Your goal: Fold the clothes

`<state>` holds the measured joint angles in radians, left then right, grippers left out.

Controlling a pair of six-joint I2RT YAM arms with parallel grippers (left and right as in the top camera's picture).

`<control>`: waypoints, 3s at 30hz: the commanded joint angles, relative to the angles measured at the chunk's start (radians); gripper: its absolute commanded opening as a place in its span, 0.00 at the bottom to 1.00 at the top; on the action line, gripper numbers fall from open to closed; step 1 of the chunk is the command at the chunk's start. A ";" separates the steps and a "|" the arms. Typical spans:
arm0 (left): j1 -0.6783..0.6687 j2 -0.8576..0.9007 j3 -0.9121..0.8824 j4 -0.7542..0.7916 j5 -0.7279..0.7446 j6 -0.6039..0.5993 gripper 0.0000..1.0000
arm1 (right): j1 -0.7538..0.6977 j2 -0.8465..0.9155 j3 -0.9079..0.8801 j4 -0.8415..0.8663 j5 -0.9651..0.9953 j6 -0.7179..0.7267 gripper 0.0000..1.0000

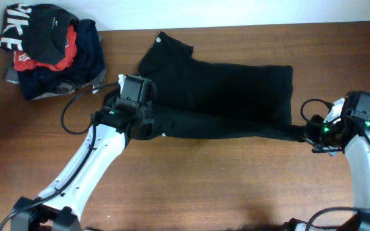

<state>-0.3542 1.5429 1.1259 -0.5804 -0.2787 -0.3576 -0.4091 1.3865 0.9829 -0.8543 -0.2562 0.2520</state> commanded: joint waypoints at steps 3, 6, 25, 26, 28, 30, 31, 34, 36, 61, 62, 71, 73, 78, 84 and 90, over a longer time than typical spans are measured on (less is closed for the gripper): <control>0.001 0.042 0.018 0.057 -0.060 0.016 0.01 | 0.018 0.070 0.017 0.047 0.003 0.000 0.04; 0.001 0.063 0.018 0.089 -0.080 0.016 0.01 | 0.054 0.109 0.017 0.092 0.001 0.000 0.04; 0.002 0.188 0.018 0.278 -0.155 0.016 0.01 | 0.135 0.262 0.017 0.348 0.005 0.044 0.04; 0.002 0.194 0.018 0.282 -0.169 0.016 0.01 | 0.135 0.265 0.017 0.355 0.005 0.044 0.04; 0.002 0.205 0.018 0.293 -0.193 0.016 0.01 | 0.135 0.270 0.017 0.366 0.005 0.044 0.04; 0.002 0.212 0.018 0.312 -0.222 0.016 0.01 | 0.135 0.271 0.017 0.378 0.005 0.044 0.05; 0.003 0.213 0.018 0.323 -0.232 0.016 0.01 | 0.135 0.271 0.017 0.384 0.005 0.044 0.06; 0.011 0.214 0.018 0.373 -0.242 0.016 0.20 | 0.135 0.271 0.017 0.409 0.005 0.044 0.26; 0.019 0.214 0.018 0.404 -0.242 0.016 0.63 | 0.135 0.271 0.017 0.423 0.005 0.044 0.53; 0.063 0.330 0.664 -0.036 0.139 0.412 0.99 | 0.193 0.241 0.586 -0.075 0.042 -0.099 0.89; 0.063 0.365 0.721 -0.068 0.146 0.425 0.99 | 0.196 0.241 0.601 -0.073 0.052 -0.099 0.89; 0.096 0.795 1.316 -0.270 0.206 0.461 0.99 | 0.209 0.242 0.655 -0.051 0.073 -0.107 0.90; 0.106 0.885 1.413 -0.272 0.226 0.461 0.99 | 0.220 0.243 0.654 -0.059 0.076 -0.118 0.89; 0.117 1.029 1.482 -0.197 0.246 0.470 0.98 | 0.249 0.243 0.653 -0.076 0.089 -0.130 0.89; 0.117 1.153 1.481 -0.083 0.262 0.521 0.97 | 0.274 0.243 0.650 -0.090 0.093 -0.129 0.89; 0.122 1.225 1.481 0.018 0.328 0.519 0.97 | 0.274 0.256 0.641 -0.114 0.092 -0.129 0.89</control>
<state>-0.2359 2.7350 2.5828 -0.5941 -0.0055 0.1394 -0.1448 1.6485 1.6150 -0.9569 -0.1806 0.1303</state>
